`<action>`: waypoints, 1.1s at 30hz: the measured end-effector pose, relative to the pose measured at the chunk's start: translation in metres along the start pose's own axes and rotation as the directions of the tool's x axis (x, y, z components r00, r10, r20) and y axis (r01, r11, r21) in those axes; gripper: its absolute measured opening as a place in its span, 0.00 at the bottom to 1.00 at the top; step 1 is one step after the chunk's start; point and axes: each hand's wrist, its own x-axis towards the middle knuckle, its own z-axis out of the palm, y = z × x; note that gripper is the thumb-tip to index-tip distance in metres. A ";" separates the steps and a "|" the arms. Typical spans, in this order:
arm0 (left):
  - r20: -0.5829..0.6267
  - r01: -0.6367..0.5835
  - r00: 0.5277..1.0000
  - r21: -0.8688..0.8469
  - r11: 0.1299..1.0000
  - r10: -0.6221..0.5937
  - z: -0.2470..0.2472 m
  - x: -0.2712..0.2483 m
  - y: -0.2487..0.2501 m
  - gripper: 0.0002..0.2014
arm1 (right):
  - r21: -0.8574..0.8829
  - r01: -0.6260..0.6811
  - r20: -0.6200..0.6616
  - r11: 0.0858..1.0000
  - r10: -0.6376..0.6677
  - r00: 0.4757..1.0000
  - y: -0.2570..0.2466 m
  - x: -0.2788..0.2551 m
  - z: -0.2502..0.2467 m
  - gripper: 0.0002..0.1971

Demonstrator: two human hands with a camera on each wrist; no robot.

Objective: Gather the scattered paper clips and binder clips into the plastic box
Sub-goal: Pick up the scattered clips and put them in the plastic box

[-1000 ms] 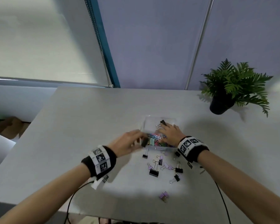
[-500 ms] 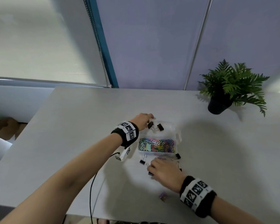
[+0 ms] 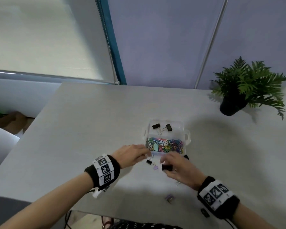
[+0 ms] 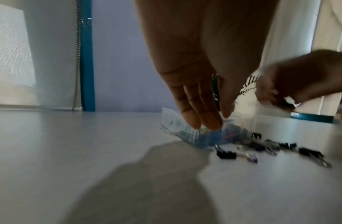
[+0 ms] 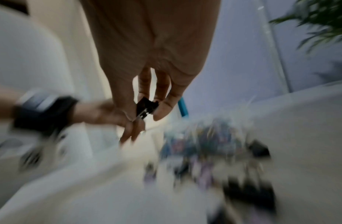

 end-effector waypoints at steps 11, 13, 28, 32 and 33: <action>0.068 0.127 0.988 0.154 0.980 -0.139 0.051 0.010 0.034 0.23 | 0.226 -0.231 -0.349 0.946 0.301 0.887 0.048 0.080 -0.071 0.06; 0.056 0.152 0.985 0.144 0.978 -0.161 0.052 0.012 0.034 0.22 | 0.191 -0.260 -0.299 0.947 0.308 0.903 0.051 0.076 -0.061 0.08; 0.074 0.056 0.995 0.136 0.989 -0.067 -0.015 0.000 0.051 0.15 | -0.212 0.178 0.222 0.961 -0.130 0.966 0.015 -0.064 0.024 0.10; -0.104 0.087 0.992 0.154 0.984 -0.071 -0.048 0.049 0.033 0.13 | -0.355 0.256 0.308 0.899 -0.146 0.940 0.009 -0.072 0.046 0.16; -0.119 0.115 0.988 0.158 0.981 -0.097 -0.054 0.062 0.027 0.13 | -0.372 0.267 0.302 0.889 -0.155 0.940 0.007 -0.071 0.048 0.16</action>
